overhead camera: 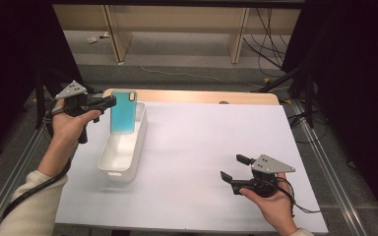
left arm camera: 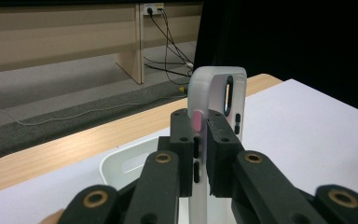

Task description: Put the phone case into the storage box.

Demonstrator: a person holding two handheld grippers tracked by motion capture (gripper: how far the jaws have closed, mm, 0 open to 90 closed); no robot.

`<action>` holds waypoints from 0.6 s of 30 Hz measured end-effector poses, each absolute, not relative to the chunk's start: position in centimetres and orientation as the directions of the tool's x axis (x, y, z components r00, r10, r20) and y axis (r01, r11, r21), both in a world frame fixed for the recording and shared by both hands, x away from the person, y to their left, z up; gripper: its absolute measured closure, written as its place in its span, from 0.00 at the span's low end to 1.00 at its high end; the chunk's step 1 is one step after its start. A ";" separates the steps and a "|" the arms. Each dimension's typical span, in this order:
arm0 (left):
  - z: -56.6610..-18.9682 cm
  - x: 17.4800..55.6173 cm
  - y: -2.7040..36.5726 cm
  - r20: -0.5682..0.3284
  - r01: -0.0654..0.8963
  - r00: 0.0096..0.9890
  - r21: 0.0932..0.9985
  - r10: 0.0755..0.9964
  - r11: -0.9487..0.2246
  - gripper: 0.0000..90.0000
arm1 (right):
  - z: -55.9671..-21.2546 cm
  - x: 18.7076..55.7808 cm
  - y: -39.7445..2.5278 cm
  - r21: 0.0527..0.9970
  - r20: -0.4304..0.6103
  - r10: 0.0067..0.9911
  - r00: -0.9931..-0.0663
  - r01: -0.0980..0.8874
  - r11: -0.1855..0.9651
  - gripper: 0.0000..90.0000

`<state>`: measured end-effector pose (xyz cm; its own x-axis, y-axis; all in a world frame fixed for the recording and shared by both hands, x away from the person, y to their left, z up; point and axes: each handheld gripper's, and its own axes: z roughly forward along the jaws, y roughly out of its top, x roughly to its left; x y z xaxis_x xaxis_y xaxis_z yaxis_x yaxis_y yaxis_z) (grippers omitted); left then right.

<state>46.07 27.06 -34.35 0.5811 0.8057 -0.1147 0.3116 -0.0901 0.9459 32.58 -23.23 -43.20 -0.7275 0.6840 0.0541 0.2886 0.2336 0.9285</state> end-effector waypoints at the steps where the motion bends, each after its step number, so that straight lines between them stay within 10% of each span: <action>1: -34.4 46.1 27.1 -0.114 0.313 0.580 0.945 0.807 -0.091 0.92 | -43.2 32.6 -23.2 0.929 0.055 0.684 -0.727 0.289 0.233 0.23; 18: -34.6 47.4 27.0 -0.106 0.318 0.577 0.942 0.810 -0.103 0.92 | -43.0 32.6 -23.5 0.921 0.021 0.692 -0.721 0.284 0.268 0.23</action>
<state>47.40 27.03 -34.63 0.5770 0.8098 -0.1061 0.3181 -0.1033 0.9424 32.58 -23.50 -43.04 -0.7214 0.6922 0.0214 0.2843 0.2678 0.9206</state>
